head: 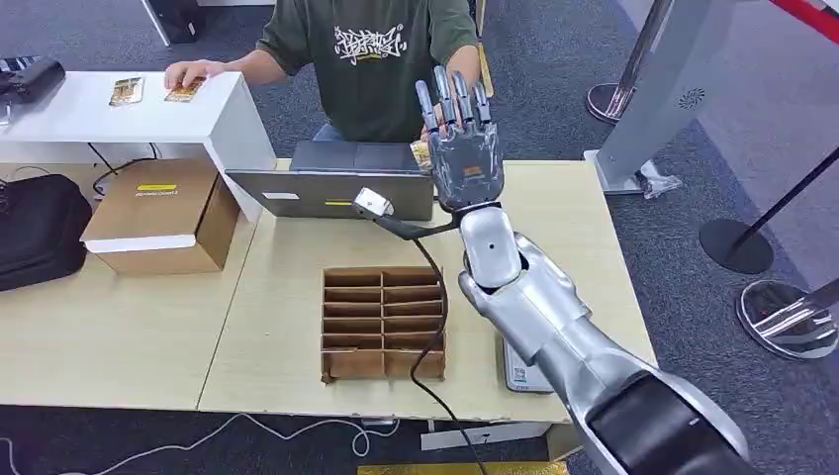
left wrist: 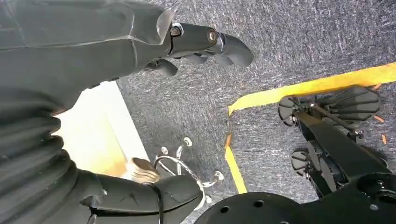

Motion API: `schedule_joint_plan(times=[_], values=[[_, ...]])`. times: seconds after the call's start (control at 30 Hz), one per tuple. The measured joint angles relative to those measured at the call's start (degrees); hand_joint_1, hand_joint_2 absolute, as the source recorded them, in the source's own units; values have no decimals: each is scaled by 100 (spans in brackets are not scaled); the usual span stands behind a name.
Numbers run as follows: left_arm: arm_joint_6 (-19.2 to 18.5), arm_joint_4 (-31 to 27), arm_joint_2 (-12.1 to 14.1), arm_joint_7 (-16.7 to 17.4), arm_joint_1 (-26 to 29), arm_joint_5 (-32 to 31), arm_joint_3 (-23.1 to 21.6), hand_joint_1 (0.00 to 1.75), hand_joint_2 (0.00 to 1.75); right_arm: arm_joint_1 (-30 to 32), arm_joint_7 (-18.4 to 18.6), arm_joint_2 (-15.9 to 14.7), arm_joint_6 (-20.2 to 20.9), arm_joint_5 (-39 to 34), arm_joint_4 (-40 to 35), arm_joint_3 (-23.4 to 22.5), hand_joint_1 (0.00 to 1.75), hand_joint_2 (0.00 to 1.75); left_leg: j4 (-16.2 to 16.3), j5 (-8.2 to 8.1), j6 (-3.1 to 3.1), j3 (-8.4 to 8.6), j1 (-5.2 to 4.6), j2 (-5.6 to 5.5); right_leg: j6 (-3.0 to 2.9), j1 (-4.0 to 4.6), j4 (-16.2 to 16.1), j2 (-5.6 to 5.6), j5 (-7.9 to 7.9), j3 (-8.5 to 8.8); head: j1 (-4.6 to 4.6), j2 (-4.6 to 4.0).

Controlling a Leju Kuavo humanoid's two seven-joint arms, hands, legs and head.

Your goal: Pass the card to the sensor for recognition and then transmit it.

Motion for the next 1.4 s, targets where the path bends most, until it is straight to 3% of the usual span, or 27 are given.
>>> schedule_joint_plan(times=[0.77, 0.93, 1.17, 1.3, 1.4], values=[[-15, 0, 9, 0, 7, 0, 0, 0, 175, 89, -150, -4, -31, 0, 2, -408, 175, 175, 0, 0, 0, -1, 0, 0, 0, 0, 0, 0, 0, 0, -2, 2], [-15, 0, 9, 9, 8, 0, 0, 0, 175, 212, -855, 64, 0, -247, -37, -914, 175, 175, 0, 0, 0, -2, 0, -1, 0, 0, 0, -1, 0, 0, -2, 0], [-13, 0, 7, 57, 6, 0, 0, 0, 175, 419, -1601, 314, 519, -1655, -365, -2036, 175, 175, 0, 0, 0, -3, 0, -1, 0, 0, 0, -1, 0, 0, -2, 0], [-15, 2, 9, 120, 7, -2, 0, 0, 175, 585, -2133, 498, 1544, -3549, -762, -2796, 175, 175, 0, 0, 0, -4, 0, -2, 0, 0, 0, -2, 0, -2, -2, 0], [-22, 0, 22, 129, 6, 0, 0, 0, 175, 704, -2337, 586, 2261, -4839, -1056, -3336, 175, 175, 0, 0, 0, -5, 0, -4, 0, 0, 0, -5, 0, -2, -2, 0]])
